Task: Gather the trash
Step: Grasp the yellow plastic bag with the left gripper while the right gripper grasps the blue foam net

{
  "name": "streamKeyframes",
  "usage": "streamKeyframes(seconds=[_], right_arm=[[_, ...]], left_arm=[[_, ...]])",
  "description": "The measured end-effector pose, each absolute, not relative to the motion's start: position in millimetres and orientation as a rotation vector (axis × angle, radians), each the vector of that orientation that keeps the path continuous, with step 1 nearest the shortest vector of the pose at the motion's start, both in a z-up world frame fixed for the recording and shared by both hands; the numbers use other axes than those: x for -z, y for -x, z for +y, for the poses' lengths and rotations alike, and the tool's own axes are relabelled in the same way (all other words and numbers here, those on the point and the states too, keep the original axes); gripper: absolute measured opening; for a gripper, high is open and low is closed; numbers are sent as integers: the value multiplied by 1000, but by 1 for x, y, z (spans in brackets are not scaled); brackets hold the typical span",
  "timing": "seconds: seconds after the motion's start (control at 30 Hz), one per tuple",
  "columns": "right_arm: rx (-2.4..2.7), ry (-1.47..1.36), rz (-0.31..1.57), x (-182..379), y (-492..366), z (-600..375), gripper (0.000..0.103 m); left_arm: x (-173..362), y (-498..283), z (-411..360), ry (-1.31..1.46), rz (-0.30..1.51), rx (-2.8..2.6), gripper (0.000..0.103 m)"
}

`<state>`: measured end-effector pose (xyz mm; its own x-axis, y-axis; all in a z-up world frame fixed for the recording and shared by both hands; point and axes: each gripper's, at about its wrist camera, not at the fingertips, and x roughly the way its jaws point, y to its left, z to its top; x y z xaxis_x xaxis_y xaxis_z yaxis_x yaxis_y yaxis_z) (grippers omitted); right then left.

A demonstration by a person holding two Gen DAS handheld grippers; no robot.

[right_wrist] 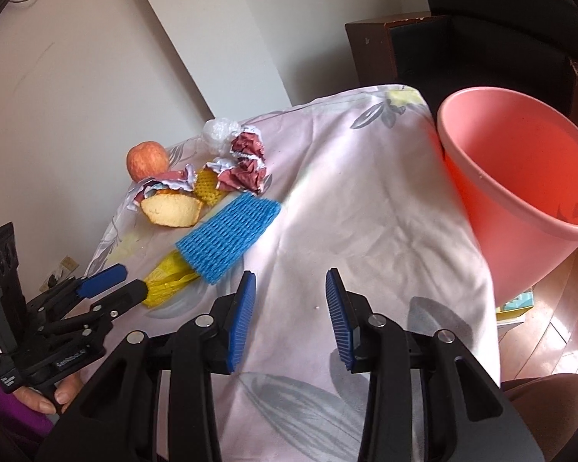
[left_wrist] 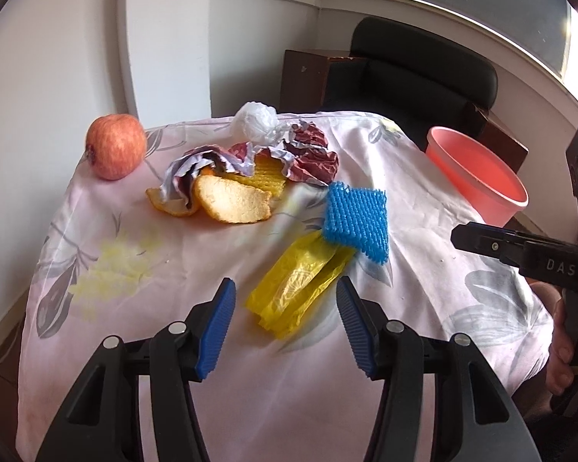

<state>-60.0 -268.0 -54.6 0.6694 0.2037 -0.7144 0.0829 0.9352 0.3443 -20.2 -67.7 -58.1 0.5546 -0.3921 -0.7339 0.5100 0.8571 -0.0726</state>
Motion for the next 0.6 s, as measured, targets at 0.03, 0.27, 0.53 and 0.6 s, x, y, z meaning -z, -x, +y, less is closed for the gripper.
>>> streamKeyframes(seconds=[0.03,0.27,0.53,0.6], right_arm=[[-81,-371,843,55,59,-266,39],[-149,-389,858,55,50,-254,39],[-182,-413,900,62,33,-244,39],[-194,-437,913,64,27,-242,39]], left_arm=[[60,20,-70,-168,822,539,47],[72,13,-75,-180,843,554,22],[72,16,-73,-157,833,588,13],[72,17,-74,-151,837,595,12]])
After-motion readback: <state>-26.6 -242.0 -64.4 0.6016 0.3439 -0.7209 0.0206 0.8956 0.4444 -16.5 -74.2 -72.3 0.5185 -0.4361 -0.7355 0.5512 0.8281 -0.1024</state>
